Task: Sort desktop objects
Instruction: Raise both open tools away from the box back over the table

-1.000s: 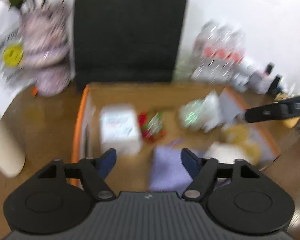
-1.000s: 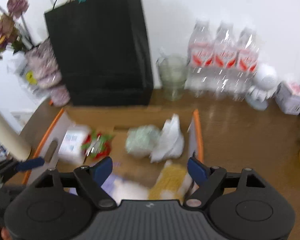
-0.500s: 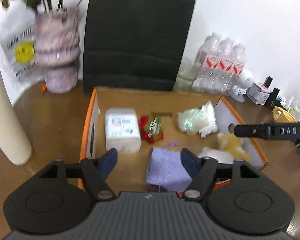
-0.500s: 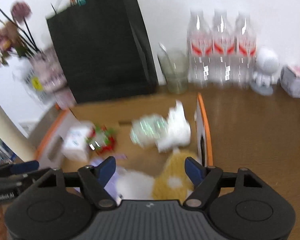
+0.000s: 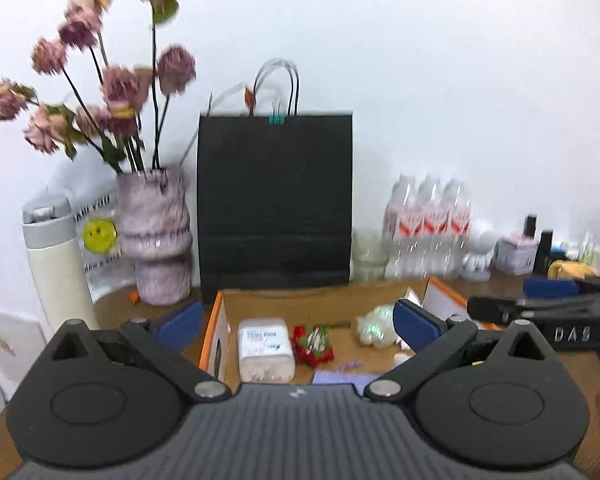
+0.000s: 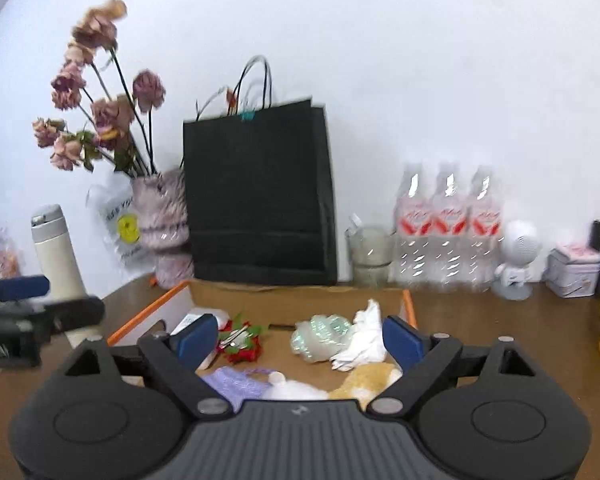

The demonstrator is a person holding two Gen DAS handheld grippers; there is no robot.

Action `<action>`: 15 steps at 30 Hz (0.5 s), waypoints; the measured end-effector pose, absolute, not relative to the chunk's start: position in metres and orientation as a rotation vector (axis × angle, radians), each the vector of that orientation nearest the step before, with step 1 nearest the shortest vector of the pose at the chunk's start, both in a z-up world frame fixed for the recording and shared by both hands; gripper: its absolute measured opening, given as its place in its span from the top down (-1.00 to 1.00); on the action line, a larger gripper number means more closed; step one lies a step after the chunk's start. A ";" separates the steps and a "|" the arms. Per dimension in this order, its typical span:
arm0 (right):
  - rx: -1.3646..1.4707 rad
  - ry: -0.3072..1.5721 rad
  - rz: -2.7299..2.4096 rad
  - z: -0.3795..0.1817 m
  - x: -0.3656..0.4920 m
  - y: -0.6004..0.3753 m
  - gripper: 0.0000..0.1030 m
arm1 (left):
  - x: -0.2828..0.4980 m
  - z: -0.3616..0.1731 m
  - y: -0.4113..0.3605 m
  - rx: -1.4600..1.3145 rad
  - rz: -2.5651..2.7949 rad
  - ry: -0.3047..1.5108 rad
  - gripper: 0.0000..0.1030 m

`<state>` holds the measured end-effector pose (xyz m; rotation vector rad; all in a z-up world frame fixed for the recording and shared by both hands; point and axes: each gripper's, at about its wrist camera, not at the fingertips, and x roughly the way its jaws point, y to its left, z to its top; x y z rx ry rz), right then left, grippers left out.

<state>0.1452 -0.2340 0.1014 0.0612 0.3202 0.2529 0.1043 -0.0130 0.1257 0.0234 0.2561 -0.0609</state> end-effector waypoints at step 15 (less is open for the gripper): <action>0.128 0.436 0.330 0.081 0.076 -0.239 -0.75 | 0.040 0.090 0.006 -0.013 -0.042 0.353 -1.00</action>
